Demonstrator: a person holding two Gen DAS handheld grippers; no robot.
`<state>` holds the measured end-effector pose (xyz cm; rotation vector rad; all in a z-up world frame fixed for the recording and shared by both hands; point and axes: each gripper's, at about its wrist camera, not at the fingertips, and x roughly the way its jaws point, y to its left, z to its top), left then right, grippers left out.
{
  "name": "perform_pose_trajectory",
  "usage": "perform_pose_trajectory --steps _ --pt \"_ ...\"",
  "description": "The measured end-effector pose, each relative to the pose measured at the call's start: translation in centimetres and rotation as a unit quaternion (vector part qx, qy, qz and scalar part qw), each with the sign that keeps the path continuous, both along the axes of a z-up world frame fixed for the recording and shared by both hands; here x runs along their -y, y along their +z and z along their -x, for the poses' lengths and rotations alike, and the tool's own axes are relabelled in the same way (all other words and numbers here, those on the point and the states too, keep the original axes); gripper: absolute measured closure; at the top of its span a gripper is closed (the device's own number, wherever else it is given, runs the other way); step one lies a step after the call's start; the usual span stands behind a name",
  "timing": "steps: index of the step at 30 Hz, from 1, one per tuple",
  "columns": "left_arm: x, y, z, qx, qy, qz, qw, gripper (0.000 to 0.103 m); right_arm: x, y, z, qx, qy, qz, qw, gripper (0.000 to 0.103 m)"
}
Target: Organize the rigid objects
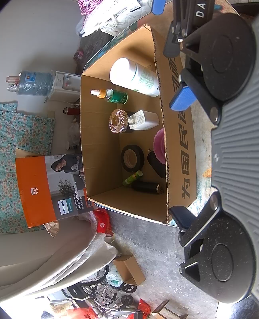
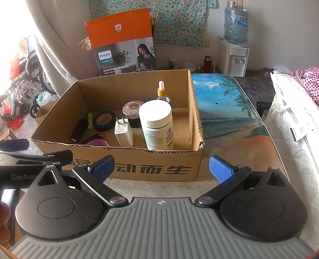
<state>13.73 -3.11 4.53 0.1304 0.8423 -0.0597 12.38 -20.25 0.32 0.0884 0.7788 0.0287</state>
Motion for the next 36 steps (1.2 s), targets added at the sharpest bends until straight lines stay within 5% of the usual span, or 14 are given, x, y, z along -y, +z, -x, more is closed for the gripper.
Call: perform_pose_trajectory --steps 36 --pt "0.02 -0.31 0.06 -0.004 -0.002 0.000 1.0000 0.001 0.12 -0.10 0.27 -0.003 -0.002 0.000 1.000 0.001"
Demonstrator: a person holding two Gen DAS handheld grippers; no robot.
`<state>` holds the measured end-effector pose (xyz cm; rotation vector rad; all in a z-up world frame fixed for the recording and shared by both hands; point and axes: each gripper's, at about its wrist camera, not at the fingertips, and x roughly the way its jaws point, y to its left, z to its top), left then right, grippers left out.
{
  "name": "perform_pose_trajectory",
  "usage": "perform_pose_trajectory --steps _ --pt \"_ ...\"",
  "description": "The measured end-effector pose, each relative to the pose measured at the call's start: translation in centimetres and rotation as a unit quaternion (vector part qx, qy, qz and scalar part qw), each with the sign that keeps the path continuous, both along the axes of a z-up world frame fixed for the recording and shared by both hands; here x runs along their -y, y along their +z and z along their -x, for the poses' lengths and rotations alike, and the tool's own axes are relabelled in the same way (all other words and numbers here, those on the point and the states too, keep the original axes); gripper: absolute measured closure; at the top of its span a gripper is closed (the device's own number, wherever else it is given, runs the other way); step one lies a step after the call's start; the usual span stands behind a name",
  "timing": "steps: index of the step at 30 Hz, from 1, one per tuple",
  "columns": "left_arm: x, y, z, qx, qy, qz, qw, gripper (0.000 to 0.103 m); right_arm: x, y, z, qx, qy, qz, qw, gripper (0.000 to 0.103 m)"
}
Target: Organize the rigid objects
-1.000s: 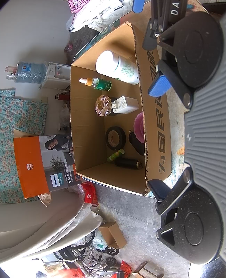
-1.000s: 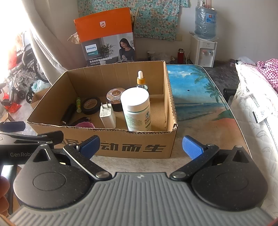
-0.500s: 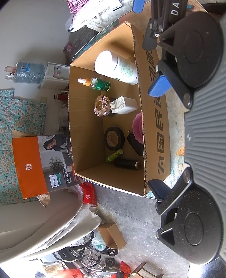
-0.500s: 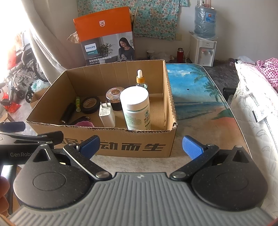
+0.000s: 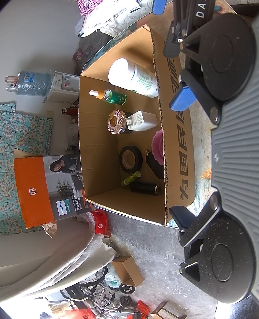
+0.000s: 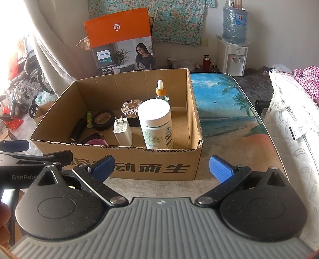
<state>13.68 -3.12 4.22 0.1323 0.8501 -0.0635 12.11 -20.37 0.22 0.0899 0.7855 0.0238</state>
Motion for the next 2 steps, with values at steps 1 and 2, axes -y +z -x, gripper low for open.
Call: perform_pose_trajectory --steps 1,2 --pt "0.02 0.01 -0.02 0.000 0.000 0.000 1.0000 0.001 0.00 0.00 -0.02 0.000 0.000 0.000 1.000 0.001" --pt "0.02 0.01 -0.02 0.000 0.000 0.000 1.0000 0.001 -0.02 0.00 -0.06 0.000 0.000 0.000 1.000 0.001"
